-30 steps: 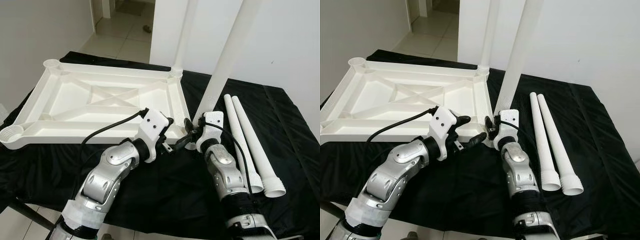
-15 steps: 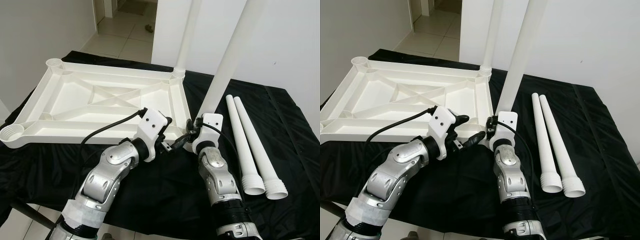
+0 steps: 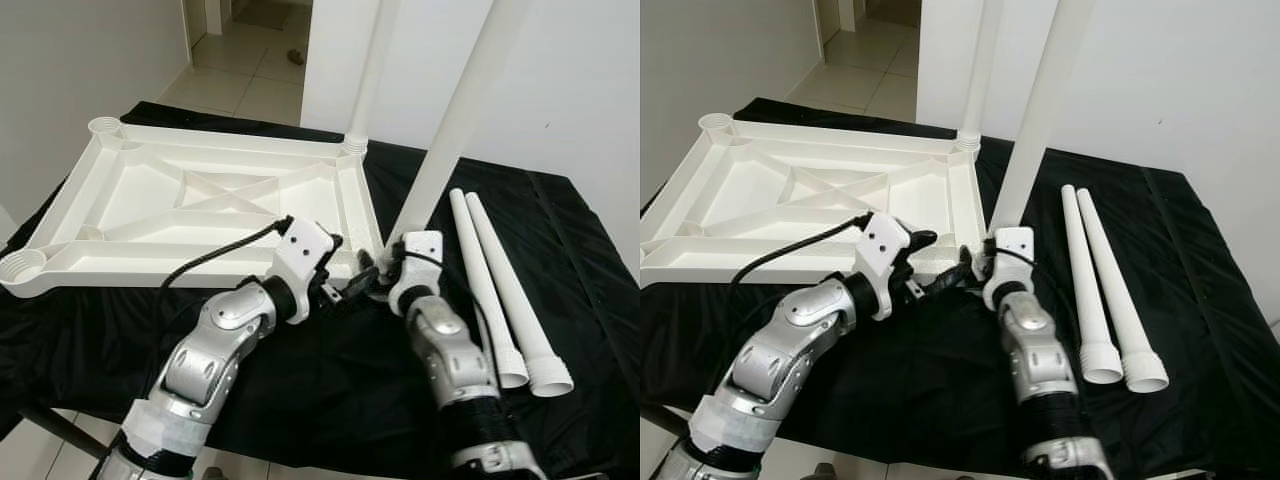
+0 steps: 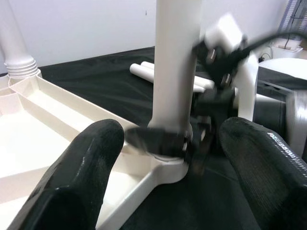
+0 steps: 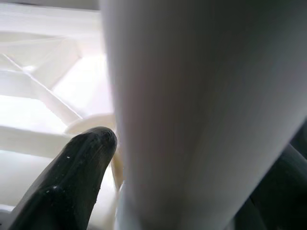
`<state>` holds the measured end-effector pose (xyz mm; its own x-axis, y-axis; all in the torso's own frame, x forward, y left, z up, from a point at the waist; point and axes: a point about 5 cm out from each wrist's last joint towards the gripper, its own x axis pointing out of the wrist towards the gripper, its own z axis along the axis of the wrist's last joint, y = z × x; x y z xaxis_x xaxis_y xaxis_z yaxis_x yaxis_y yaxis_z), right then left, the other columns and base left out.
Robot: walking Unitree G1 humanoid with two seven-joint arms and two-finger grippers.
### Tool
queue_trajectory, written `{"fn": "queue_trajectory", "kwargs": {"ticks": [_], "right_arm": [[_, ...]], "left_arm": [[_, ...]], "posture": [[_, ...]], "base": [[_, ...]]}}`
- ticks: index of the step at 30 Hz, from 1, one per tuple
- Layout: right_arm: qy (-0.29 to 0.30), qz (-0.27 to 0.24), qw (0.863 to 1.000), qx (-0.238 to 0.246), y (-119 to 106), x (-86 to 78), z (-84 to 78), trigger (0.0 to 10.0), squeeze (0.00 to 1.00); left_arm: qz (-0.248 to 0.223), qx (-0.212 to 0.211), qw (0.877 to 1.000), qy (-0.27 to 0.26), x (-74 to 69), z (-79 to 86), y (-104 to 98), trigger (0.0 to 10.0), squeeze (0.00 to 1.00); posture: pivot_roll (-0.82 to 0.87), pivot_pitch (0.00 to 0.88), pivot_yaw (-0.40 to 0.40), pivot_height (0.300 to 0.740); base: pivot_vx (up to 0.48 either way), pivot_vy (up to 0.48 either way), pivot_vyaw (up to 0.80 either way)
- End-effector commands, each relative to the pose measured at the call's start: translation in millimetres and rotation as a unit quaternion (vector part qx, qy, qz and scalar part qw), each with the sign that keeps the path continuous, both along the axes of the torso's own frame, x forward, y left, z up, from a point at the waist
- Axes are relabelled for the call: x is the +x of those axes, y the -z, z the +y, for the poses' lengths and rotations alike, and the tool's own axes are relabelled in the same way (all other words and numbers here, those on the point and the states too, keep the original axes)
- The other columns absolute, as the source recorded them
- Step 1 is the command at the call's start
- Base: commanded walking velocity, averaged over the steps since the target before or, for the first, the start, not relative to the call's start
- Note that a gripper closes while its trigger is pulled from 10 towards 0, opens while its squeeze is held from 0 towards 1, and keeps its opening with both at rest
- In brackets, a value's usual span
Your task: Building children table
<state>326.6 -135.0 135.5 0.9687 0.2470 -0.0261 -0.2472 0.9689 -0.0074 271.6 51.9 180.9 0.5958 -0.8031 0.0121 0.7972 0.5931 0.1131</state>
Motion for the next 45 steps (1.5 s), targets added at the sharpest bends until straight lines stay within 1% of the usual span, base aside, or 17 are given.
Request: {"fn": "queue_trajectory", "kwargs": {"ticks": [1,2,5,6,9,11,12,13,16,17,18,19,29,35,36,40,45], "right_arm": [[-0.019,-0.005,1.000,0.007,-2,1.3,0.3,10.0,0.00],[-0.040,-0.018,0.999,-0.002,-6,2.7,-4.0,10.0,0.00],[-0.052,-0.025,0.998,-0.009,-8,3.6,-6.6,10.0,0.00],[-0.073,-0.033,0.997,-0.018,-10,5.3,-10.5,10.0,0.00],[-0.095,-0.035,0.995,-0.023,-10,6.9,-13.9,10.0,0.00],[-0.138,-0.037,0.989,-0.032,-9,9.8,-18.1,10.0,0.00],[-0.138,-0.037,0.989,-0.032,-9,9.8,-18.1,10.0,0.00],[-0.163,-0.026,0.986,-0.030,-4,11.8,-19.7,10.0,0.00],[-0.168,-0.023,0.985,-0.029,-3,12.1,-20.0,10.0,0.00],[-0.171,-0.022,0.985,-0.029,-2,12.2,-20.1,9.2,0.00],[-0.182,-0.019,0.983,-0.029,1,11.8,-20.4,1.2,0.00],[-0.194,-0.014,0.981,-0.027,5,11.3,-20.4,0.0,0.00],[-0.246,-0.013,0.969,-0.004,10,10.2,-20.0,0.0,0.00],[-0.239,-0.018,0.971,-0.007,10,10.1,-20.7,0.0,0.00],[-0.222,-0.005,0.975,-0.018,13,11.4,-19.7,10.0,0.00],[-0.185,0.003,0.982,-0.034,18,13.3,-17.4,10.0,0.00],[-0.153,-0.011,0.988,-0.017,13,9.7,-7.5,10.0,0.00]], "left_arm": [[-0.001,0.005,1.000,0.000,-1.8,-1.8,1,10.0,0.00],[-0.001,0.005,1.000,0.000,-1.8,-1.6,1,10.0,0.00],[-0.001,0.005,1.000,0.000,-1.6,-1.4,1,10.0,0.00],[-0.001,0.005,1.000,-0.001,-1.3,-1.2,1,10.0,0.00],[-0.002,0.005,1.000,-0.002,-0.9,-1.0,1,10.0,0.00],[-0.002,0.004,1.000,-0.004,-0.3,-0.5,0,10.0,0.00],[-0.002,0.004,1.000,-0.004,-0.3,-0.5,0,10.0,0.00],[-0.002,0.002,1.000,-0.006,-0.2,-0.3,-1,10.0,0.00],[-0.003,0.001,1.000,-0.006,-0.2,-0.3,-2,10.0,0.00],[-0.003,0.001,1.000,-0.006,-0.4,-0.3,-2,10.0,0.00],[-0.003,0.000,1.000,-0.007,-0.7,-0.5,-2,10.0,0.00],[-0.003,0.000,1.000,-0.007,-0.9,-0.4,-2,10.0,0.00],[-0.003,-0.001,1.000,-0.009,-1.3,0.6,-3,10.0,0.00],[-0.002,-0.001,1.000,-0.010,-1.5,0.7,-2,10.0,0.00],[-0.001,-0.002,1.000,-0.009,-1.7,0.3,-2,10.0,0.00],[0.000,-0.002,1.000,-0.008,-2.2,-0.6,-2,10.0,0.00],[0.003,-0.006,1.000,-0.009,-3.1,-1.4,-1,10.0,0.00]], "posture": [[0.16,0.000,-0.092,0.740],[0.16,0.000,-0.091,0.740],[0.16,0.000,-0.091,0.740],[0.16,0.001,-0.092,0.740],[0.16,0.006,-0.092,0.740],[0.16,0.013,-0.088,0.740],[0.16,0.013,-0.088,0.740],[0.16,0.015,-0.090,0.740],[0.16,0.015,-0.090,0.740],[0.16,0.017,-0.089,0.740],[0.17,0.023,-0.090,0.740],[0.17,0.023,-0.090,0.740],[0.17,0.029,-0.091,0.740],[0.17,0.030,-0.090,0.740],[0.17,0.031,-0.090,0.740],[0.17,0.036,-0.092,0.740],[0.17,0.039,-0.093,0.740]], "base": [[0.000,0.000,0.00],[0.000,0.000,0.00],[0.000,0.000,0.00],[0.000,0.000,0.00],[0.000,0.000,0.00],[0.000,0.000,0.00],[0.000,0.000,0.00],[0.000,0.000,0.00],[0.000,0.000,0.00],[0.000,0.000,0.00],[0.000,0.000,0.00],[0.000,0.000,0.00],[0.000,0.000,0.00],[0.000,0.000,0.00],[0.000,0.000,0.00],[0.000,0.000,0.00],[0.000,0.000,0.00]]}}
